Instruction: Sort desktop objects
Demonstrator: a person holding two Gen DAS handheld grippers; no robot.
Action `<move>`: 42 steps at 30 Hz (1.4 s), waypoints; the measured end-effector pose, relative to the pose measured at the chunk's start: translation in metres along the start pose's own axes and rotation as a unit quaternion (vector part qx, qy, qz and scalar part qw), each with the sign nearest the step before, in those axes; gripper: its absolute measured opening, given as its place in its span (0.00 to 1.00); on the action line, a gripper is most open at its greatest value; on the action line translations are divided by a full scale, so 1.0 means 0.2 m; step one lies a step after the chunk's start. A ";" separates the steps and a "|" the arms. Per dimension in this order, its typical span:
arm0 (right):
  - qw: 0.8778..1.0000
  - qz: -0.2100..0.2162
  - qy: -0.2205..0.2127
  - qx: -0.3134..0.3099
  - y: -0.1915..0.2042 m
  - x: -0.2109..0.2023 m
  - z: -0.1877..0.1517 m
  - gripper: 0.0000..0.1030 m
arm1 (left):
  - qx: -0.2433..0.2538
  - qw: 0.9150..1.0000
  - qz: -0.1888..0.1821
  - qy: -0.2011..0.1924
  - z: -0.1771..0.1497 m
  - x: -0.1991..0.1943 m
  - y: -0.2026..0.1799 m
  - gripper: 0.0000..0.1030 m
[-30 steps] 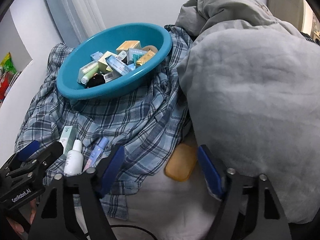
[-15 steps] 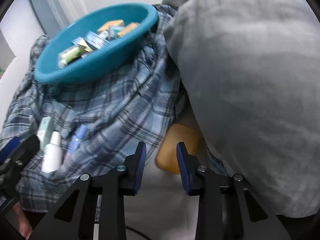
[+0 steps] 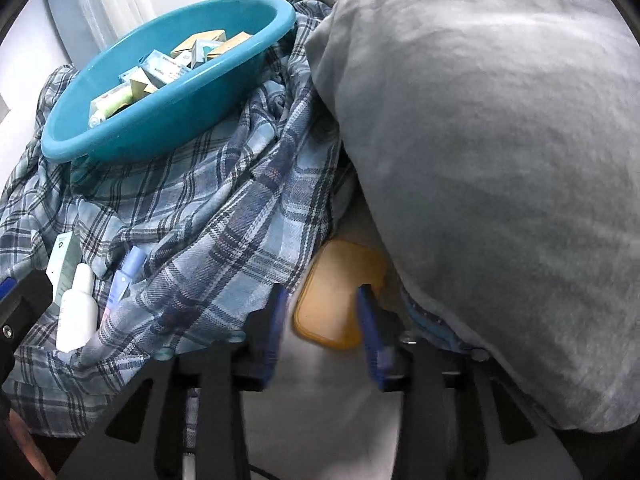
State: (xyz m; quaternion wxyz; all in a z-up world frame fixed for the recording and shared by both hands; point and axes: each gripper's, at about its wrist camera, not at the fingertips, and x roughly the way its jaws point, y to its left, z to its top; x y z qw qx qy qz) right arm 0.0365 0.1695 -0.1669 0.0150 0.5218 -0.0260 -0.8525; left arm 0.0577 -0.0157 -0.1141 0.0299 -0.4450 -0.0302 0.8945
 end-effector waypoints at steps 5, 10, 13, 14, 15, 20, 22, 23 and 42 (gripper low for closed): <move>1.000 -0.016 0.007 0.018 0.00 0.03 0.01 0.50 | 0.008 1.000 0.002 0.001 0.00 0.00 -0.02 1.00; 0.998 -0.019 0.034 0.040 -0.03 0.13 0.01 0.50 | 0.015 1.000 0.002 -0.005 -0.01 0.00 -0.03 1.00; 0.998 -0.004 0.038 0.054 -0.06 0.15 0.01 0.50 | 0.012 1.000 0.001 -0.003 -0.01 0.00 -0.03 1.00; 0.998 -0.002 0.038 0.053 -0.06 0.15 0.01 0.49 | 0.010 1.000 0.001 -0.002 -0.01 0.00 -0.03 1.00; 0.998 -0.003 0.037 0.052 -0.06 0.15 0.01 0.44 | 0.009 1.000 0.000 -0.002 0.00 0.00 -0.03 1.00; 0.999 0.006 0.027 0.028 -0.05 0.11 0.02 0.43 | 0.007 1.000 -0.002 -0.002 -0.01 0.00 -0.02 1.00; 1.000 -0.001 0.022 -0.008 0.01 0.10 0.01 0.43 | 0.009 1.000 -0.003 0.001 -0.01 0.01 -0.02 1.00; 1.000 0.002 0.019 -0.016 0.02 0.09 0.01 0.43 | 0.011 1.000 -0.001 0.001 -0.01 0.01 -0.02 1.00; 0.992 0.074 -0.058 -0.085 0.15 -0.20 0.02 0.43 | 0.003 0.999 0.034 0.000 0.00 0.00 0.00 1.00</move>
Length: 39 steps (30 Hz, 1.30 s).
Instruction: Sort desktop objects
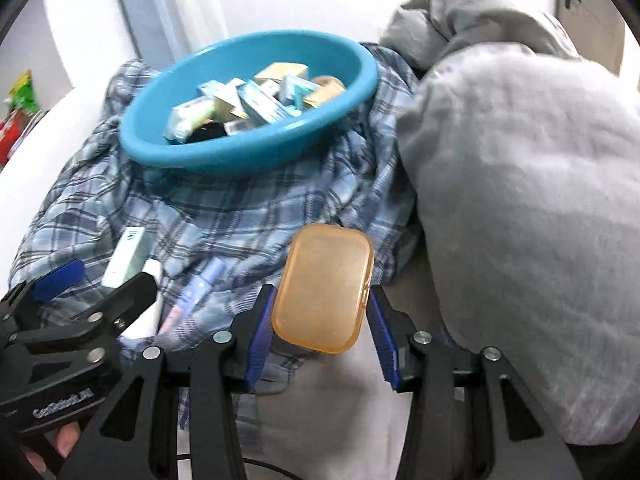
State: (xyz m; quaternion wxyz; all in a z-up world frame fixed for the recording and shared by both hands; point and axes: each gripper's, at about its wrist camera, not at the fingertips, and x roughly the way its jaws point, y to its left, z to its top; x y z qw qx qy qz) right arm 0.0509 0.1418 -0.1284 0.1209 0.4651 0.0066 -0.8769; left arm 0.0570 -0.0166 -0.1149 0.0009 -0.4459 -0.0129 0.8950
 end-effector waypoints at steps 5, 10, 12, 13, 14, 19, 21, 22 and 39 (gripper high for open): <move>1.000 0.004 -0.007 -0.024 0.03 0.00 -0.01 0.43 | -0.004 1.000 0.021 0.000 0.02 0.00 0.05 1.00; 1.000 0.013 0.004 -0.014 0.01 0.01 -0.02 0.43 | -0.037 0.999 0.019 0.023 0.03 0.05 0.12 0.94; 1.000 0.013 0.002 -0.016 0.02 0.01 -0.02 0.43 | -0.031 0.999 0.018 0.026 0.02 0.06 0.11 0.94; 1.000 0.015 0.000 -0.017 0.02 0.00 -0.02 0.43 | -0.028 0.999 0.018 0.027 0.02 0.06 0.10 0.94; 1.000 0.016 -0.002 -0.017 0.02 0.00 -0.01 0.43 | -0.024 0.999 0.016 0.028 0.01 0.06 0.09 0.93; 0.999 0.026 -0.010 -0.021 0.03 -0.02 -0.02 0.43 | -0.034 0.994 -0.038 0.092 -0.01 0.14 0.09 0.39; 0.999 0.027 -0.010 -0.023 0.04 -0.02 -0.02 0.43 | -0.068 0.989 -0.054 0.123 -0.03 0.18 0.14 0.28; 0.999 0.028 -0.011 -0.023 0.04 -0.03 -0.02 0.43 | -0.073 0.989 -0.053 0.118 -0.04 0.18 0.15 0.27; 0.999 0.024 -0.013 -0.025 0.04 -0.02 -0.02 0.43 | -0.001 0.988 0.024 0.154 -0.12 0.23 0.01 0.53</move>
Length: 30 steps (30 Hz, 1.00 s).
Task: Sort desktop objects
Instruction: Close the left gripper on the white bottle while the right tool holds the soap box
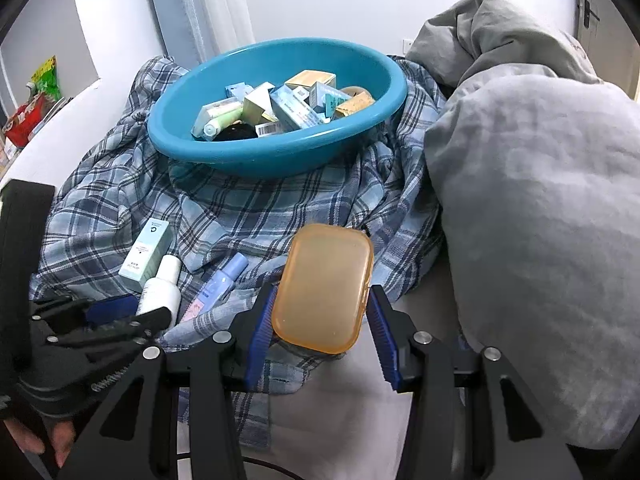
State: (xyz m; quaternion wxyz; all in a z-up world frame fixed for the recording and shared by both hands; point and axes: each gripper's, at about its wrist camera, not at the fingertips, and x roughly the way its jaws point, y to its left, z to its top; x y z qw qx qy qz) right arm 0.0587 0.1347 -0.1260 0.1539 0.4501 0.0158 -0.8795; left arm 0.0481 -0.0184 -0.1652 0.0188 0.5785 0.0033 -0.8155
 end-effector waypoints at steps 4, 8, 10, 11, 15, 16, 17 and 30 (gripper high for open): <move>1.000 0.003 0.003 -0.003 0.01 0.00 0.00 0.43 | -0.002 1.000 -0.021 -0.009 0.01 0.02 -0.01 0.57; 1.000 0.003 0.003 -0.001 0.02 0.00 -0.01 0.43 | -0.019 0.999 -0.036 -0.005 0.01 0.06 0.02 0.46; 1.000 0.006 0.005 0.003 0.01 0.00 -0.01 0.43 | -0.036 0.998 -0.050 -0.014 0.01 0.05 0.04 0.46; 1.000 0.008 0.007 0.004 0.01 0.01 -0.01 0.43 | -0.042 0.997 -0.060 -0.019 0.00 0.04 0.05 0.46; 1.000 0.009 0.006 0.003 0.01 0.00 -0.01 0.43 | -0.049 0.995 -0.080 -0.036 -0.03 0.02 0.06 0.45; 1.000 0.008 0.006 0.004 0.00 0.00 -0.01 0.43 | -0.048 0.995 -0.082 -0.039 -0.03 0.01 0.06 0.45; 1.000 0.009 0.007 0.006 0.00 0.00 -0.01 0.43 | -0.047 0.995 -0.081 -0.041 -0.04 0.01 0.06 0.45; 1.000 0.007 0.010 0.016 -0.02 0.01 -0.01 0.43 | -0.025 0.987 -0.091 -0.127 -0.01 -0.21 0.03 0.43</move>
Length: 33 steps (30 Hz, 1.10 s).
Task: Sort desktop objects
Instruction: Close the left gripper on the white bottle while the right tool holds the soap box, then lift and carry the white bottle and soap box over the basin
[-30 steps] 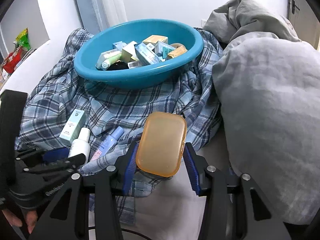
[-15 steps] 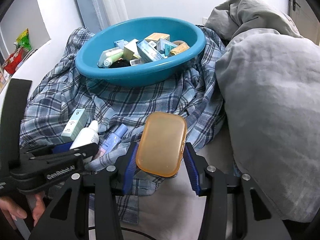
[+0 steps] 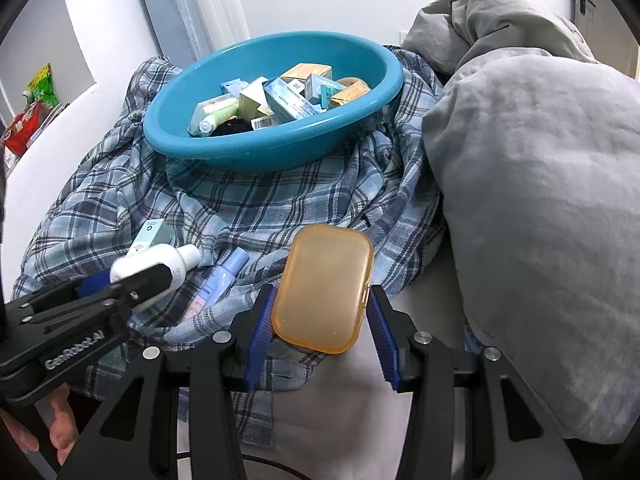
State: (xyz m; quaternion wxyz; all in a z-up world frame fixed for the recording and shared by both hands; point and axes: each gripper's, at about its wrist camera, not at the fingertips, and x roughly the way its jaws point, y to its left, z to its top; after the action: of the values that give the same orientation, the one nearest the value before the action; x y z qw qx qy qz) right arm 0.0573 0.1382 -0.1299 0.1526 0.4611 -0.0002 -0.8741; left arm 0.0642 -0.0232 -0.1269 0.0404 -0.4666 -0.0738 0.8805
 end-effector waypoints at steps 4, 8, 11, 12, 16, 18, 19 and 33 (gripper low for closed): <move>1.000 -0.001 0.000 -0.004 0.01 0.00 -0.01 0.43 | 0.006 0.999 -0.014 -0.034 0.05 -0.07 0.00 0.42; 1.000 -0.002 0.003 -0.004 0.01 0.01 -0.01 0.43 | 0.017 0.998 -0.012 -0.054 0.06 -0.11 -0.03 0.41; 1.000 -0.002 0.003 -0.004 0.01 0.01 -0.01 0.43 | 0.019 0.998 -0.009 -0.052 0.07 -0.09 -0.03 0.41; 1.000 -0.002 0.003 -0.004 0.01 0.01 0.00 0.43 | 0.017 0.999 -0.007 -0.050 0.07 -0.09 -0.03 0.41; 1.000 -0.001 0.003 -0.001 0.00 0.01 0.00 0.43 | 0.002 0.997 0.000 -0.078 0.07 -0.14 0.00 0.41; 1.000 -0.002 0.001 0.000 -0.01 0.00 0.00 0.43 | 0.005 0.996 0.013 -0.088 0.08 -0.16 0.00 0.41; 1.000 -0.002 0.001 0.001 -0.01 0.00 0.00 0.43 | 0.010 0.996 0.022 -0.088 0.09 -0.16 0.00 0.41; 1.000 -0.004 -0.026 -0.008 0.00 -0.08 0.10 0.43 | 0.018 0.996 0.027 -0.086 0.16 -0.18 -0.03 0.41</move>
State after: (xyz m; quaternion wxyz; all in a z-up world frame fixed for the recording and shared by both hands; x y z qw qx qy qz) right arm 0.0488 0.1400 -0.1051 0.1531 0.4370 0.0044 -0.8863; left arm 0.0579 -0.0255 -0.0784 0.0185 -0.3905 -0.0488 0.9191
